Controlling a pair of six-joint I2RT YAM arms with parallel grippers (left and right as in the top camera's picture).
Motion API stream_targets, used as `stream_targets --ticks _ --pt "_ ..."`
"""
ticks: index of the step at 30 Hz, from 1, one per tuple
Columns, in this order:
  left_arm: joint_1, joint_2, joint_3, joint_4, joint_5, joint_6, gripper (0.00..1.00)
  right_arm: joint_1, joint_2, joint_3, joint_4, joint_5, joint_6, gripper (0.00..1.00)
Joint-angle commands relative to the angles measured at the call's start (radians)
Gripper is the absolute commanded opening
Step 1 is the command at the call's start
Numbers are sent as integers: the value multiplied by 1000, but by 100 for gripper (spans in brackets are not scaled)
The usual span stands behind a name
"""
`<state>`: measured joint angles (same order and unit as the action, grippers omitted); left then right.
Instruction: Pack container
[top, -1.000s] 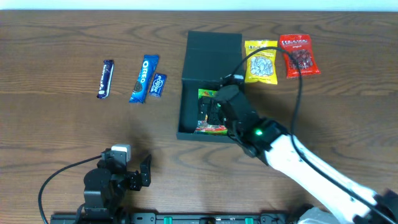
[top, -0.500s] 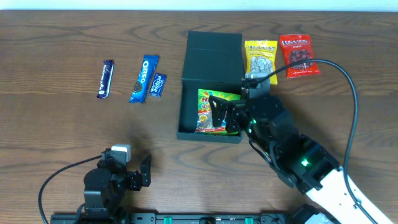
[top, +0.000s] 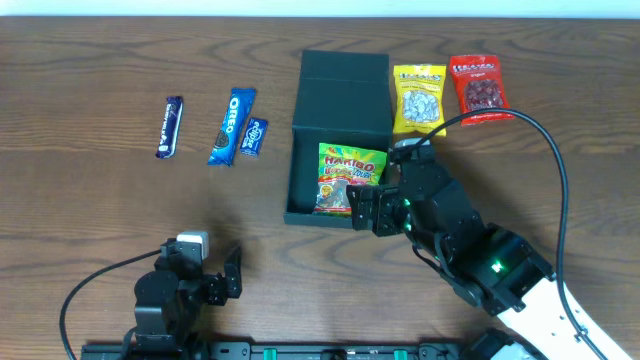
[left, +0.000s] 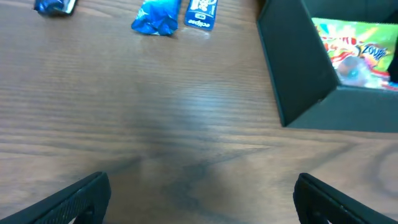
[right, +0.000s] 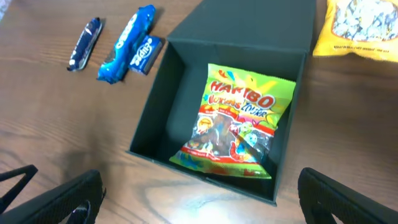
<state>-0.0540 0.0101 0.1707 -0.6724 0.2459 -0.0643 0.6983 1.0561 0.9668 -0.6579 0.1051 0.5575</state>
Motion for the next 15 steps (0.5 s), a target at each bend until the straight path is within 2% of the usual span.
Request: stream_targets --ticks 1,5,10,15 --pt "5 -6 -5 19 28 -93 95 9 -5 15 -2 -9 -16 99" --pt "5 -6 -5 158 92 -169 95 9 -5 15 -15 -8 -17 99" --pt "5 -5 -3 437 224 -232 95 9 -5 15 -21 -8 -43 99" --pt "5 41 45 470 219 -261 95 6 -5 15 -50 0 -43 99"
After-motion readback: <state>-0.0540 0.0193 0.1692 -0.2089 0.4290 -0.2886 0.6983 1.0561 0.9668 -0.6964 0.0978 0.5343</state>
